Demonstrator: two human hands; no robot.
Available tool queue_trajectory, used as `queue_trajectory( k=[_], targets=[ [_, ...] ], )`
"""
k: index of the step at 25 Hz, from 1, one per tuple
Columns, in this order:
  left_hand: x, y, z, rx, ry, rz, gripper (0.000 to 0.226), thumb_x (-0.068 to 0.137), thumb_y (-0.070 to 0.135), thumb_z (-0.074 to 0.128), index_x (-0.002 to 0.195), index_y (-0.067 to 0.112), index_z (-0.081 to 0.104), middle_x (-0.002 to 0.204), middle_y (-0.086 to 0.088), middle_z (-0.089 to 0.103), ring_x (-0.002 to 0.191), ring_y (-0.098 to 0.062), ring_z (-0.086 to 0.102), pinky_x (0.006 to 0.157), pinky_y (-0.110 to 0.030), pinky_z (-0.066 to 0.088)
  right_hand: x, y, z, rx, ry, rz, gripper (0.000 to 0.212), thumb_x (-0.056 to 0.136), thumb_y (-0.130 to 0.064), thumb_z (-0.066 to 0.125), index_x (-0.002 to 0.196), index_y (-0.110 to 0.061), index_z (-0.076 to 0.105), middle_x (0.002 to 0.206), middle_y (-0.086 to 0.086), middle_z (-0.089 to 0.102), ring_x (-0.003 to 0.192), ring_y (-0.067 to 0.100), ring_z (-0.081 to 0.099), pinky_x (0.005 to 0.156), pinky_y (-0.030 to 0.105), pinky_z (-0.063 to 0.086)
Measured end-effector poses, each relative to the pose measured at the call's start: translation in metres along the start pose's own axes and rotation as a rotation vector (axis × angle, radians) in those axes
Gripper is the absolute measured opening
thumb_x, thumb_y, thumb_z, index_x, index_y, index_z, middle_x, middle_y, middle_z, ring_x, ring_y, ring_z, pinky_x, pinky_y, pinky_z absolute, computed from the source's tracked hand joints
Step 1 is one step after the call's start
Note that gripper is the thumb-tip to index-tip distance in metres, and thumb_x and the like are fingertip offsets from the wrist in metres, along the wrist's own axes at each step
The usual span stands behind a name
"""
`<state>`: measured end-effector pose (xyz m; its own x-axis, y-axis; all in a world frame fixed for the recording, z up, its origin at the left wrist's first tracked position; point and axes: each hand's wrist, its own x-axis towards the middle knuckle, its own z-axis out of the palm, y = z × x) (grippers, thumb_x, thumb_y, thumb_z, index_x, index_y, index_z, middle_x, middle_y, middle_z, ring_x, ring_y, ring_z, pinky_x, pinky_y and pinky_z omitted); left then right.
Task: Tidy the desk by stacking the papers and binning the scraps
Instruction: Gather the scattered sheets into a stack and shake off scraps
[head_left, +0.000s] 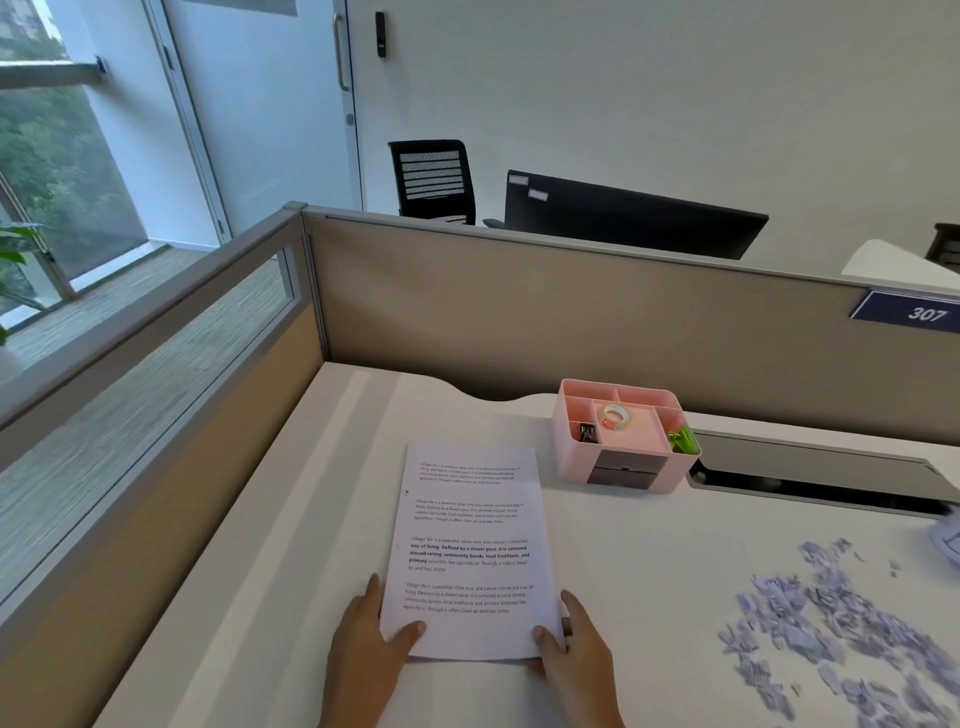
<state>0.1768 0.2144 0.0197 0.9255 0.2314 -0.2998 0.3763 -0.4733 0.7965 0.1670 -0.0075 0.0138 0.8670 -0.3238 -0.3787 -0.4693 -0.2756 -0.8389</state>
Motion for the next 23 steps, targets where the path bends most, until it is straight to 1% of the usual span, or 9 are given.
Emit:
queue_trajectory(
  k=[1,3,4,5,7,11,16,19,23],
  targets=[
    [-0.002,-0.002,0.0,0.035,-0.032,0.008,0.09,0.079,0.023,0.076,0.15,0.009,0.023,0.133,-0.009,0.046,0.118,-0.024,0.05,0.1,-0.032,0.044,-0.002,0.004,0.0,-0.053,0.024,-0.019,0.051,0.089,-0.004,0.06,0.137,-0.009,0.045,0.111,0.014,0.057,0.087,0.031,0.066,0.06,0.023,0.058],
    [-0.006,-0.002,0.0,0.089,-0.119,0.053,0.092,0.077,0.022,0.078,0.149,0.01,0.022,0.13,-0.005,0.04,0.114,-0.018,0.048,0.091,-0.02,0.043,-0.006,0.009,-0.002,-0.118,0.052,-0.04,0.049,0.089,-0.001,0.058,0.137,-0.006,0.047,0.106,0.014,0.056,0.079,0.031,0.069,0.074,0.033,0.058],
    [-0.006,-0.001,0.0,0.117,-0.149,0.078,0.089,0.077,0.02,0.077,0.148,0.012,0.023,0.125,-0.002,0.038,0.109,-0.015,0.048,0.085,-0.016,0.043,-0.007,0.01,-0.002,-0.133,0.048,-0.044,0.049,0.089,-0.001,0.058,0.136,-0.006,0.048,0.104,0.013,0.056,0.078,0.031,0.069,0.076,0.03,0.057],
    [-0.004,0.001,0.0,0.143,-0.156,0.098,0.084,0.077,0.019,0.075,0.145,0.013,0.026,0.12,0.0,0.037,0.104,-0.013,0.049,0.08,-0.015,0.043,-0.006,0.008,-0.002,-0.127,0.043,-0.046,0.048,0.089,-0.001,0.058,0.136,-0.007,0.049,0.102,0.012,0.056,0.077,0.029,0.069,0.073,0.022,0.056],
    [0.006,0.009,-0.002,0.188,-0.131,0.125,0.073,0.078,0.017,0.074,0.138,0.013,0.034,0.114,0.001,0.036,0.1,-0.013,0.05,0.079,-0.017,0.045,-0.001,-0.003,-0.001,-0.062,0.05,-0.038,0.047,0.09,-0.001,0.057,0.136,-0.008,0.05,0.1,0.011,0.059,0.068,0.022,0.069,0.058,0.008,0.05],
    [0.042,0.032,-0.004,0.263,-0.1,0.145,0.058,0.078,0.02,0.075,0.125,0.012,0.042,0.114,-0.003,0.037,0.101,-0.019,0.054,0.086,-0.027,0.051,0.028,-0.027,0.006,-0.015,0.041,-0.053,0.042,0.091,0.0,0.055,0.132,-0.009,0.055,0.088,0.004,0.06,0.059,0.017,0.066,0.057,0.011,0.051],
    [0.089,0.055,-0.002,0.314,-0.097,0.133,0.058,0.078,0.025,0.074,0.125,0.012,0.042,0.115,-0.005,0.035,0.095,-0.02,0.055,0.081,-0.026,0.049,0.066,-0.049,0.011,0.012,0.072,-0.058,0.035,0.089,0.004,0.056,0.124,-0.002,0.057,0.075,-0.002,0.053,0.059,0.021,0.063,0.045,0.006,0.046],
    [0.107,0.064,0.0,0.316,-0.097,0.119,0.059,0.077,0.027,0.074,0.126,0.014,0.043,0.118,-0.006,0.036,0.091,-0.02,0.054,0.078,-0.025,0.047,0.083,-0.053,0.014,0.07,0.101,-0.039,0.045,0.089,0.003,0.057,0.132,-0.009,0.053,0.081,0.01,0.061,0.059,0.021,0.067,0.046,0.008,0.047],
    [0.118,0.063,0.002,0.292,-0.092,0.114,0.059,0.077,0.026,0.074,0.126,0.017,0.043,0.112,-0.002,0.035,0.087,-0.015,0.051,0.072,-0.02,0.043,0.097,-0.057,0.014,0.075,0.089,-0.027,0.048,0.089,0.001,0.059,0.136,-0.007,0.05,0.107,0.018,0.065,0.061,0.02,0.067,0.048,0.009,0.051]
  ],
)
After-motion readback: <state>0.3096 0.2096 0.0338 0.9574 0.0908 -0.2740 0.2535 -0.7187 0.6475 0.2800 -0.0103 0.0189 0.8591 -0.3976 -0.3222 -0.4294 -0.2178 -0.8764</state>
